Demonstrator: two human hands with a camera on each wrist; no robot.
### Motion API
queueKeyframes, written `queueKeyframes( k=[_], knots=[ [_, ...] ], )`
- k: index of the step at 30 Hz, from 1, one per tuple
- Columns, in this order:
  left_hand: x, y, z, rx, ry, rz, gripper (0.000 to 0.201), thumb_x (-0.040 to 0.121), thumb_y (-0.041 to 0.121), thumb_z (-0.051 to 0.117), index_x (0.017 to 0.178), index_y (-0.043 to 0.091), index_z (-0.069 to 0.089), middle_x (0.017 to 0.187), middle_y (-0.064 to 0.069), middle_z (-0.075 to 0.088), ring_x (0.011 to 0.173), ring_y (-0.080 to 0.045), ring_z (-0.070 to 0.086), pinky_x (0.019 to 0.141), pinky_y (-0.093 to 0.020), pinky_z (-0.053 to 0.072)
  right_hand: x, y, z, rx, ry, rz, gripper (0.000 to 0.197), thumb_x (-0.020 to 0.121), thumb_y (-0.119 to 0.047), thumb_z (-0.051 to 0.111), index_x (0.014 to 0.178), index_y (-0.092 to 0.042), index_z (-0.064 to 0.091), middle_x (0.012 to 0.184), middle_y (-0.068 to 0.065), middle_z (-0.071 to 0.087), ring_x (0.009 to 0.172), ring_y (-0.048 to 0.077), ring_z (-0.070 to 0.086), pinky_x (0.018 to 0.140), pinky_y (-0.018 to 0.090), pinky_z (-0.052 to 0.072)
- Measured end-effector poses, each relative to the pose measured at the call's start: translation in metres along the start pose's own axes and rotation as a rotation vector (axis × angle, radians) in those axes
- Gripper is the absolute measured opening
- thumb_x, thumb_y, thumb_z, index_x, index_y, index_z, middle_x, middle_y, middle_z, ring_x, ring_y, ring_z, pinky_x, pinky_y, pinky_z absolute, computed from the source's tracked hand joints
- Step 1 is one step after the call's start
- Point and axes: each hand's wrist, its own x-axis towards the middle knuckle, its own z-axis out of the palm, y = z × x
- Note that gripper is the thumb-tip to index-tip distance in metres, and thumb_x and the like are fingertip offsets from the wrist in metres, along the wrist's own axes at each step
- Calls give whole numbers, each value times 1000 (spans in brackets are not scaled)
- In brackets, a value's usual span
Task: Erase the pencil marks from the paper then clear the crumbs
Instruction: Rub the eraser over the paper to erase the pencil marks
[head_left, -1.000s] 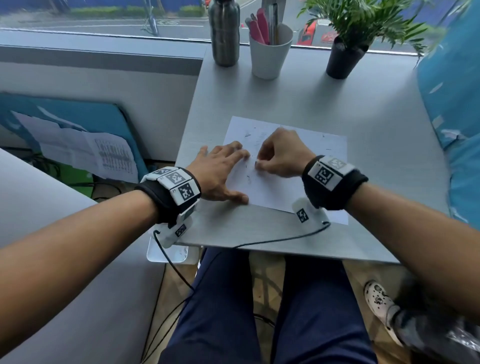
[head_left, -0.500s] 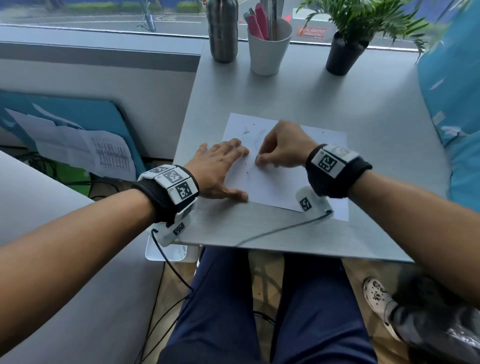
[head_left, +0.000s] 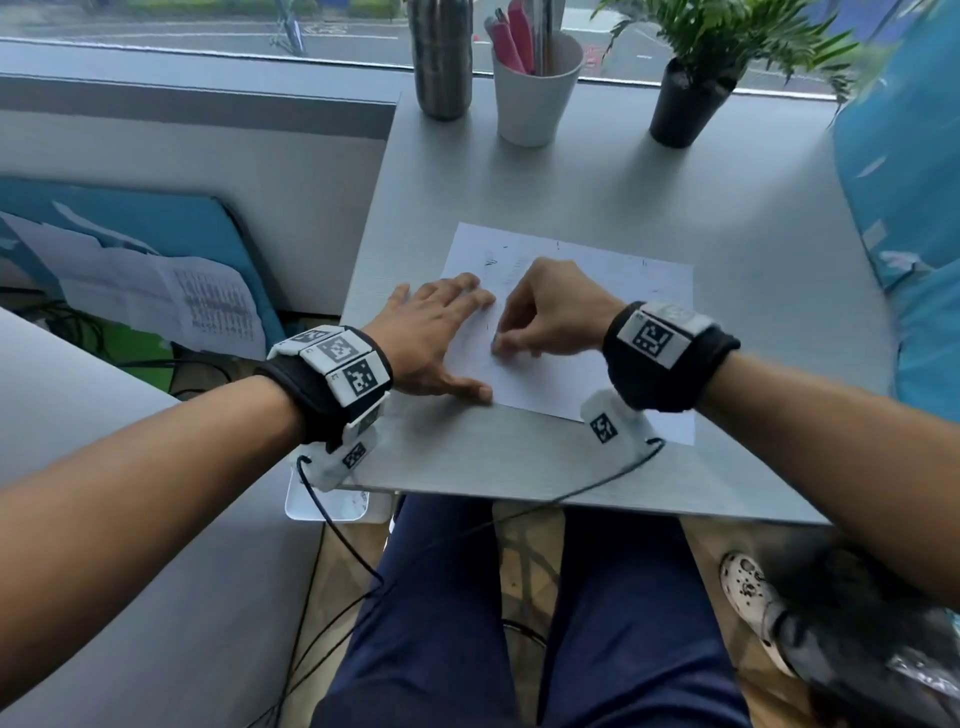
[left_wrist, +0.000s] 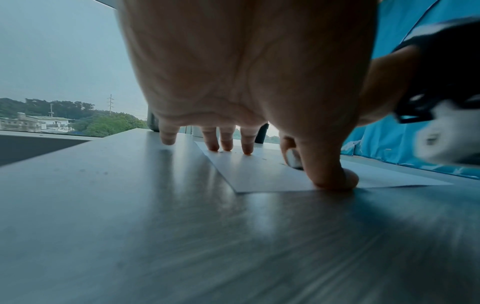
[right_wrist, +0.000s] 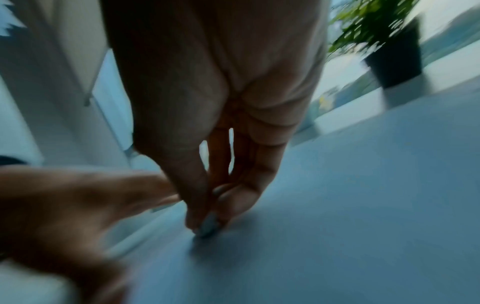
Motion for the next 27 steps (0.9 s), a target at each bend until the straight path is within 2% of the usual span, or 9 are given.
queueKeyframes(
  k=[3,7,10,12,16,18,20,24,27],
  knots=[
    [1,2,1,17,2,5,118,64,83,61,156,31,8,165,3,-2,151,-23,6,120,-54,7,12,9,-12,35,119,79,10,74,-21,77,78,-12,79,66,2,73,54,8,65,53,14,47],
    [2,-1,1,24,-23,0,124,62,87,59,156,30,1,165,5,-7,151,-20,0,121,-53,8,-3,-7,9,-27,-32,-42,10,70,-20,76,73,-11,78,64,5,72,58,14,67,56,25,55],
    [3,0,-1,43,-36,3,124,61,88,58,157,32,1,165,6,-7,151,-20,0,120,-54,8,14,11,-14,85,81,106,10,72,-20,79,76,-11,79,64,5,72,49,9,64,55,21,54],
    [2,2,-1,42,-44,0,124,63,86,59,157,31,0,165,6,-8,151,-20,-1,120,-55,5,14,9,-8,32,131,76,10,71,-20,76,73,-10,78,66,6,73,54,10,61,56,20,51],
    [-2,1,-2,20,-50,-2,123,64,84,59,157,31,-3,164,6,-11,151,-18,-3,121,-52,4,1,-6,6,-11,-22,-9,10,70,-19,75,68,-10,76,57,4,69,50,12,64,52,22,52],
    [-2,3,-4,23,-60,-3,122,65,84,59,157,32,-3,164,7,-13,151,-17,-4,121,-51,5,13,7,-11,88,75,100,8,71,-19,77,73,-11,78,59,2,70,48,8,64,54,21,54],
    [-2,4,-4,28,-64,-1,123,65,84,59,157,32,-4,164,8,-14,151,-16,-6,121,-52,4,15,8,-9,51,142,86,10,70,-20,76,74,-11,78,63,4,71,53,9,63,59,25,57],
    [-3,2,-3,21,-77,-9,123,66,83,58,156,32,-7,163,8,-17,151,-15,-9,121,-51,3,0,-9,8,-6,-47,-37,8,70,-18,76,70,-9,77,60,3,71,50,8,61,51,21,52],
    [-2,3,-3,25,-76,0,122,67,83,58,156,32,-7,163,8,-17,151,-15,-9,122,-50,3,18,9,-14,125,114,119,9,72,-18,78,77,-10,79,65,4,73,51,10,65,54,19,53]
  ],
)
